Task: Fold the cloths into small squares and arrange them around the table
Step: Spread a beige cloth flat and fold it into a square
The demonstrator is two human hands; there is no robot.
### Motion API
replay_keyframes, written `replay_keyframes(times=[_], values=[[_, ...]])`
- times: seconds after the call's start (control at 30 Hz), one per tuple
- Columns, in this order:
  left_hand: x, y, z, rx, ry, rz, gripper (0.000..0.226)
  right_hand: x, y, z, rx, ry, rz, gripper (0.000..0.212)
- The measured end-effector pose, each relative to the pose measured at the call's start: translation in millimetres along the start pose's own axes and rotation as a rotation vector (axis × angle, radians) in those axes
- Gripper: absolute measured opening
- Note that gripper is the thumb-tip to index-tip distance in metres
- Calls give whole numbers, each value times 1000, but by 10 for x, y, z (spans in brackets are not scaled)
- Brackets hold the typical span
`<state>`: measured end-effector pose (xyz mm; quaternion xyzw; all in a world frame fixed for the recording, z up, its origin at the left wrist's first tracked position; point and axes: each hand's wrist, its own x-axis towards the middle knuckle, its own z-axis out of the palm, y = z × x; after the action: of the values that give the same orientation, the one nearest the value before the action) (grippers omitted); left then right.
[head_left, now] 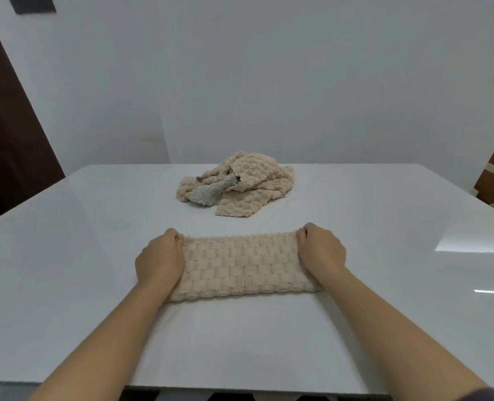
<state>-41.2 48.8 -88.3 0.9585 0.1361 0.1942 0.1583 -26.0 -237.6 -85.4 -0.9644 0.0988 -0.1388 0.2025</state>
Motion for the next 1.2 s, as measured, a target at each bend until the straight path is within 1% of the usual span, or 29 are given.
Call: replay_keyframes(times=[0.07, 0.13, 0.2, 0.23, 0.27, 0.33, 0.4, 0.43, 0.47, 0.53, 0.57, 0.6, 0.63, 0.77, 0.9, 1.03, 1.1, 1.17, 1.2], values=[[109, 5, 94, 64, 38, 28, 25, 99, -50, 57, -95, 48, -40, 28], [220, 22, 160, 95, 53, 38, 21, 207, -84, 111, -155, 59, -57, 26], [300, 67, 203, 92, 59, 41, 15, 289, -115, 161, -192, 60, -52, 20], [327, 88, 216, 80, 77, 42, 16, 314, -132, 165, -203, 57, -48, 13], [353, 91, 228, 57, 110, 54, 20, 335, -144, 163, -211, 57, -49, 12], [393, 64, 220, 38, 173, 148, 25, 349, -162, 122, -237, 102, -96, 33], [393, 100, 192, 33, 240, 307, 26, 323, -210, 52, -219, 163, -213, 50], [354, 171, 169, 13, 221, 384, 27, 284, -264, 22, -202, 135, -286, 54], [288, 283, 142, -10, 151, 436, 31, 229, -342, 13, -188, 55, -359, 54], [123, 501, 133, -36, -124, 460, 44, 87, -495, 111, -191, -182, -460, 52], [59, 569, 173, -14, -266, 462, 49, 30, -539, 189, -191, -290, -474, 54], [8, 603, 230, 25, -372, 461, 53, -3, -559, 260, -199, -370, -468, 55], [-25, 606, 280, 60, -433, 454, 54, -17, -557, 315, -208, -415, -454, 56], [-12, 449, 332, 121, -456, 374, 57, -10, -482, 348, -210, -432, -404, 56], [63, 223, 271, 146, -427, 278, 58, 53, -330, 282, -209, -409, -321, 58], [98, 154, 233, 159, -432, 248, 59, 91, -313, 213, -281, -407, -246, 60], [85, 169, 237, 164, -428, 256, 60, 61, -466, 209, -279, -350, -273, 61], [90, 166, 233, 168, -419, 254, 60, -15, -706, 244, -217, -320, -377, 60], [98, 159, 236, 170, -416, 251, 60, -66, -822, 284, -180, -337, -429, 60]])
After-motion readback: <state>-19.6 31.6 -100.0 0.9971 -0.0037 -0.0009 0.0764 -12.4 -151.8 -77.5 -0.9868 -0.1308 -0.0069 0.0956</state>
